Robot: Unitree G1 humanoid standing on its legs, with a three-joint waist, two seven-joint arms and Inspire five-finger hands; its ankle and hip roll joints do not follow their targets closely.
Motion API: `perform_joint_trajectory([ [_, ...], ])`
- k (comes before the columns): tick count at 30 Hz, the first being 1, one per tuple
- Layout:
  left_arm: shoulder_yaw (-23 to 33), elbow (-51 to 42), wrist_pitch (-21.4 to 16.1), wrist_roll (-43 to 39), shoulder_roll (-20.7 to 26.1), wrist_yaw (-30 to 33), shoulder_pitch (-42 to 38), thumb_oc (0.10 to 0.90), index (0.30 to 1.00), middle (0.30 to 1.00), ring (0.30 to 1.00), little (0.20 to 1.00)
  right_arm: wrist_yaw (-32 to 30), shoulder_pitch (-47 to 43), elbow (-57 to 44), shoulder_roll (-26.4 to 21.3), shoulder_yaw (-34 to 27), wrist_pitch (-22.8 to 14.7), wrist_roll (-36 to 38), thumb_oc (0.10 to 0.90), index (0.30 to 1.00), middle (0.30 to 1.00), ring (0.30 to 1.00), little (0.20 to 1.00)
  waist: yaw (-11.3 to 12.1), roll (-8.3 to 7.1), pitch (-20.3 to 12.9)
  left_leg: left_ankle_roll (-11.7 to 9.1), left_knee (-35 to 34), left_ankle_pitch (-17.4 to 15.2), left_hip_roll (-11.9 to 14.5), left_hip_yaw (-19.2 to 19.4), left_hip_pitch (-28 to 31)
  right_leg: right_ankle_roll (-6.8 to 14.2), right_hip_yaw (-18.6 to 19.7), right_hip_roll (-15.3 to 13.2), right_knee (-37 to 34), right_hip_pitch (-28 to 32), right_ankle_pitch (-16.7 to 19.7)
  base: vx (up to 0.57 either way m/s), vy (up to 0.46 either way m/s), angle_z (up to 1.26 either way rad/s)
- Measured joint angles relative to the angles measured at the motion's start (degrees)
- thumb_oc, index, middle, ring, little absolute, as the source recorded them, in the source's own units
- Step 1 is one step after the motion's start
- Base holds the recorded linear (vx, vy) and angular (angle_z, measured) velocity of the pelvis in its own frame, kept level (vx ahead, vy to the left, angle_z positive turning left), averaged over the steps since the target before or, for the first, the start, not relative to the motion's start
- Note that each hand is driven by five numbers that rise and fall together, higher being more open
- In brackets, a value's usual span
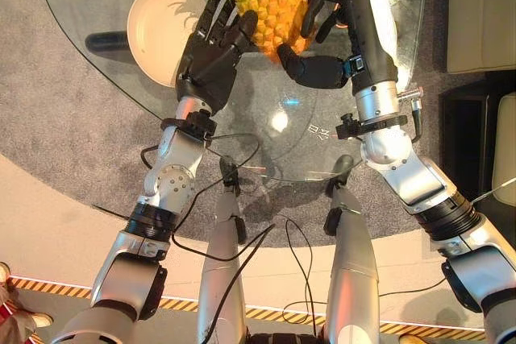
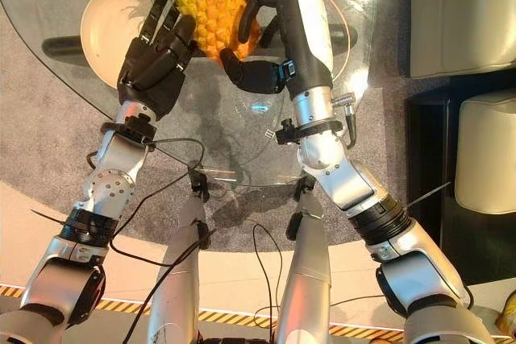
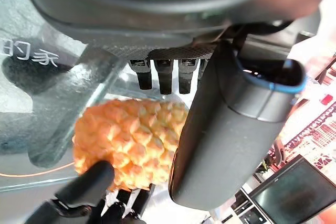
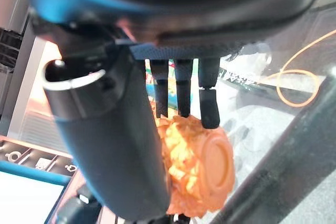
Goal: Pick up the fruit to the plate
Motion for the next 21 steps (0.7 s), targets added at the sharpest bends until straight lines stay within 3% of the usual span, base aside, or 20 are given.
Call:
perform_joint_trajectory([
  [21,0.24,-0.03,-4.2,-0.32,-0.01,-0.32,0.34,0.8,0.9,0.9,0.9,0.9,3.02,-0.16,0.0,-2.31,0.7,0.64,-0.67,0.1,0.3,0.3,0.3,0.2,-0.02,-0.03,0.0,0.03,-0.14,0.03,-0.01,-0.12,-0.38,0.06,-0.31,-0.02,-0.44,0.0,0.04,0.0,0.0,0.0],
])
